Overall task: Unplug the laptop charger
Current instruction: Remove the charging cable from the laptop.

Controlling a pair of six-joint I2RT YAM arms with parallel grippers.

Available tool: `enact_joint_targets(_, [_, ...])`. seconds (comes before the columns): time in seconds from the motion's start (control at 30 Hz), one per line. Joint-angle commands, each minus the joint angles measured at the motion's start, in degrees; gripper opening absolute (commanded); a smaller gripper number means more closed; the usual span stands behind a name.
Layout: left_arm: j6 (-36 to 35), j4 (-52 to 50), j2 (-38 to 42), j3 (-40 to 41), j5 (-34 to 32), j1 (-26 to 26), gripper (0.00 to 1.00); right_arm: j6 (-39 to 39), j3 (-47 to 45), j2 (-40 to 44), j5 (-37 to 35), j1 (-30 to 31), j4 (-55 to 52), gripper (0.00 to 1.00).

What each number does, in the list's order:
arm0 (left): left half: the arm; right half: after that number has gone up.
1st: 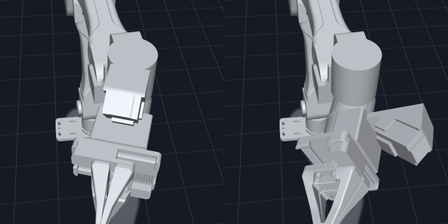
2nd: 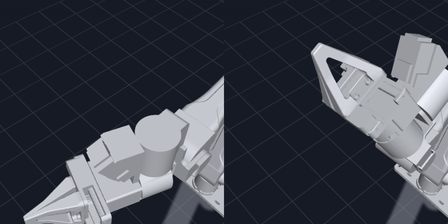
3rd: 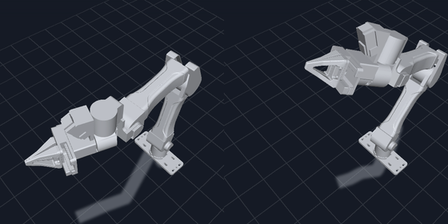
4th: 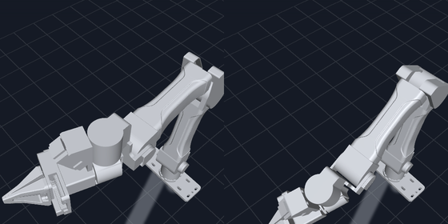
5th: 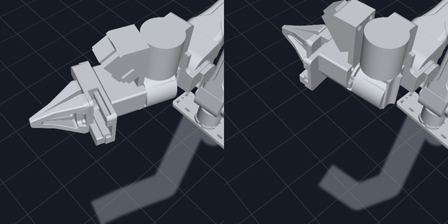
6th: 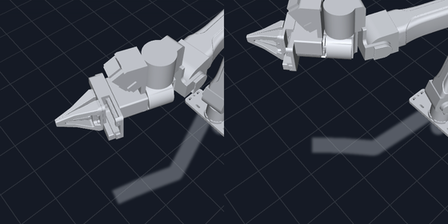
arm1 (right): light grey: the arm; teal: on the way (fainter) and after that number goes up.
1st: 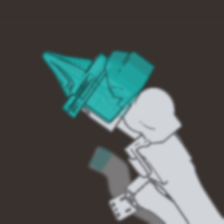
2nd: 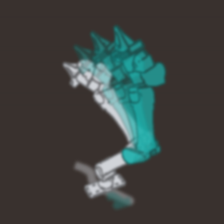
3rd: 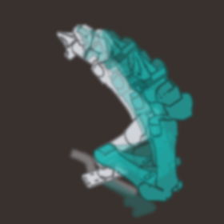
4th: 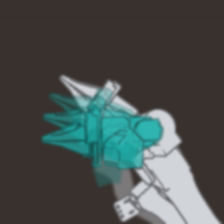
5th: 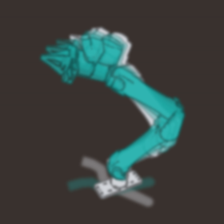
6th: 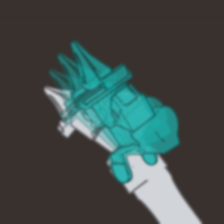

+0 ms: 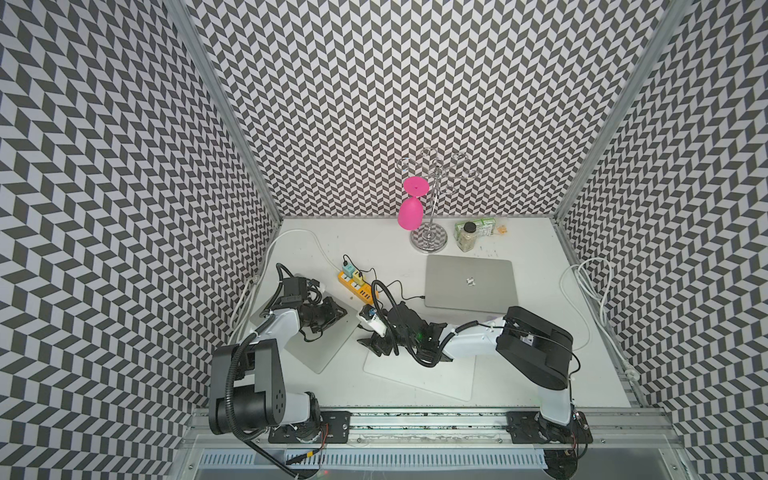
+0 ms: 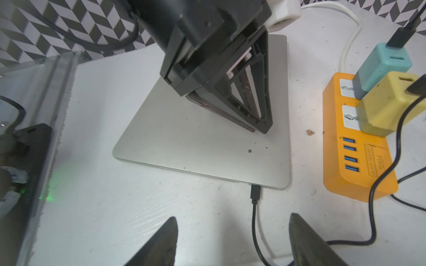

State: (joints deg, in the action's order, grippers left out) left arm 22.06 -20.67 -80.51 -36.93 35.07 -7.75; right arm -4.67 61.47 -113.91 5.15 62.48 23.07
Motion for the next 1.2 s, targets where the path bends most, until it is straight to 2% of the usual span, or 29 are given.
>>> enact_joint_targets(0.0, [-0.9,0.4,-1.0,-0.6,2.1,0.1,0.16,0.7,4.0,-2.5,-1.6,0.3,-4.0,0.68])
enact_joint_targets(0.2, [-1.0,0.5,-1.5,-0.5,2.4,0.1,0.09,2.6,6.1,-3.8,-2.1,0.3,-7.1,0.58])
enact_joint_targets(0.5, [-1.1,0.7,-2.4,-0.3,2.7,1.0,0.0,2.3,13.7,-6.6,-1.6,0.3,-18.4,0.52])
enact_joint_targets(1.17, [-1.5,-0.3,-5.7,-0.4,2.2,3.4,0.0,2.9,16.5,-9.6,-4.9,0.2,-18.2,0.38])
